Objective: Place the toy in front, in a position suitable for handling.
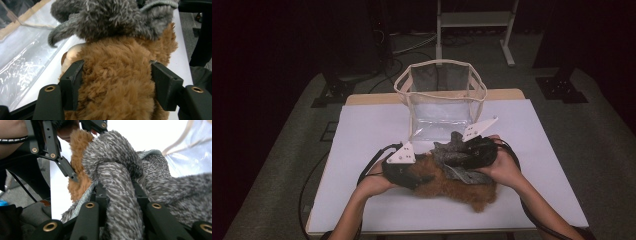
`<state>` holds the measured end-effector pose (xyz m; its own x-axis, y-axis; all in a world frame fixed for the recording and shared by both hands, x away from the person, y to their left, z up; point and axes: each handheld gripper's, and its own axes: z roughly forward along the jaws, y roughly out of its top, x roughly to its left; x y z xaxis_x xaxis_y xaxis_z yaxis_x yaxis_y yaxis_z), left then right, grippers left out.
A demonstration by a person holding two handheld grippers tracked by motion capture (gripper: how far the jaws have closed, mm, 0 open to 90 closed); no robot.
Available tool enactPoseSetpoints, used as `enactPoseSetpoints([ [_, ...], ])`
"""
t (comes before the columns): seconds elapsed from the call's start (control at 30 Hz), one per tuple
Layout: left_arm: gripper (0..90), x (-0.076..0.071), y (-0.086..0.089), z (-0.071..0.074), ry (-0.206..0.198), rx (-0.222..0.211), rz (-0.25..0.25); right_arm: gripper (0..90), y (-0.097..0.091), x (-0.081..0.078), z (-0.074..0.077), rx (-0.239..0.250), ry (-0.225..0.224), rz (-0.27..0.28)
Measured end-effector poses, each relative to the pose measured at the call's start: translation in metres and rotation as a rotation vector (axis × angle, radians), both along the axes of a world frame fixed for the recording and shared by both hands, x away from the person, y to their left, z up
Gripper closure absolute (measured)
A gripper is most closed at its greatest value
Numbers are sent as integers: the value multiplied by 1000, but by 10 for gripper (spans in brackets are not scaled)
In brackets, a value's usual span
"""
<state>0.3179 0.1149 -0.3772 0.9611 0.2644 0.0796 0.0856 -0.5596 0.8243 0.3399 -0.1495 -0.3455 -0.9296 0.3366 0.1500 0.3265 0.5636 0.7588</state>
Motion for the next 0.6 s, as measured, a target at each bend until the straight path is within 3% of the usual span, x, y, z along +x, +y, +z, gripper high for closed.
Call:
enactPoseSetpoints([
  [0.17,296,2,2,-2,6,-3,4,744,-12,0,-7,-15,0,-24],
  [0.4,241,6,14,-6,3,-12,6,745,-17,5,-14,13,17,-41],
  [0.47,215,9,18,-8,19,-21,21,746,-19,7,-15,20,21,-47],
  [0.53,234,12,20,-10,33,-43,20,746,-22,9,-16,27,30,-54],
  [0.6,315,12,20,-12,35,-58,17,745,-25,10,-17,42,40,-59],
])
